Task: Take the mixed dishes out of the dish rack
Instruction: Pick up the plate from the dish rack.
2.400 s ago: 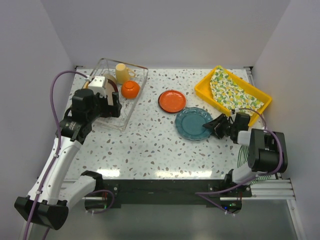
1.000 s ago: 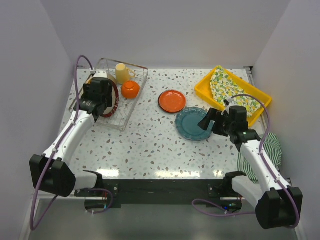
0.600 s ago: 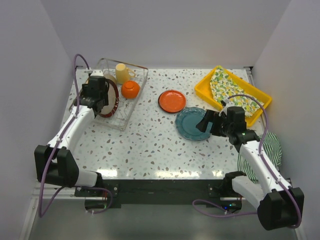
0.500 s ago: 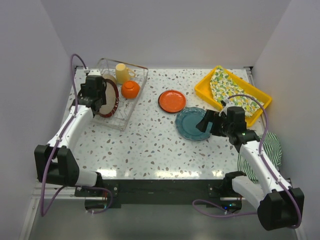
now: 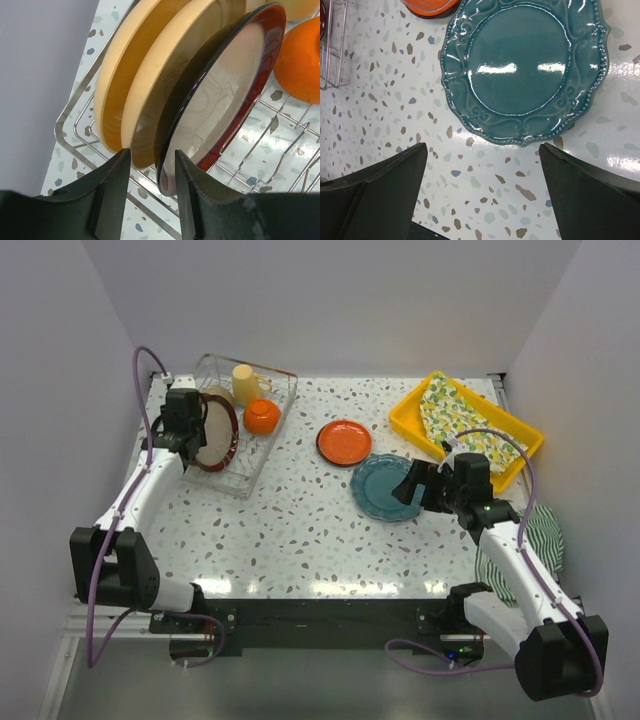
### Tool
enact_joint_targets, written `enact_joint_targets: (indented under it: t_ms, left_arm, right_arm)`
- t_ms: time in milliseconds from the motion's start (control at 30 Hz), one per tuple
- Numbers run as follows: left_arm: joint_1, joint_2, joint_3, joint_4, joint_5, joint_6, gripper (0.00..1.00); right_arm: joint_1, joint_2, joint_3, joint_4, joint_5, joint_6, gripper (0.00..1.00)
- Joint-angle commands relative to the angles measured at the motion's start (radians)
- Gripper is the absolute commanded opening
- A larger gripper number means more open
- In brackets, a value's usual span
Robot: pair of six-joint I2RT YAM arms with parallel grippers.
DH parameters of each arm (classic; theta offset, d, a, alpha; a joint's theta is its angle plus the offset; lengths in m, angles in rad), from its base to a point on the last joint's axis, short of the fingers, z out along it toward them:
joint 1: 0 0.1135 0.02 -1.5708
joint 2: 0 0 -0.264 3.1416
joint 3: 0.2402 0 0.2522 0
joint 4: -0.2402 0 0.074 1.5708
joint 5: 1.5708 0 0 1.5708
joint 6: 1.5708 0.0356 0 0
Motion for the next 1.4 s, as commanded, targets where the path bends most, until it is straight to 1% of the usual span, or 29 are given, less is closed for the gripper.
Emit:
enact_joint_targets:
  t_ms: [0, 167, 333, 733, 1000, 1367]
  left_arm:
    - [-0.001, 0.042, -0.007, 0.046, 0.128, -0.046, 0.45]
    - [-0.001, -0.01, -0.021, 0.039, 0.163, -0.087, 0.5]
    - [-0.003, -0.045, -0.031, 0.038, 0.154, -0.098, 0.5]
    - [-0.014, -0.065, -0.007, 0.006, 0.121, -0.096, 0.5]
    - [-0.004, -0.01, -0.013, 0.041, 0.085, -0.066, 0.52]
    - [0.048, 0.044, -0.018, 0.105, 0.14, -0.017, 0.51]
  right_arm:
    - [0.005, 0.005, 0.004, 0.023, -0.006, -0.015, 0.98]
    - [0.003, 0.01, -0.002, 0.031, -0.008, -0.012, 0.98]
    - [0.005, 0.022, -0.007, 0.04, -0.02, -0.007, 0.98]
    - [0.004, 0.03, -0.013, 0.051, -0.025, -0.001, 0.98]
    - [0.003, 0.033, -0.013, 0.051, -0.028, -0.002, 0.98]
    - [0.004, 0.031, -0.018, 0.051, -0.033, -0.007, 0.98]
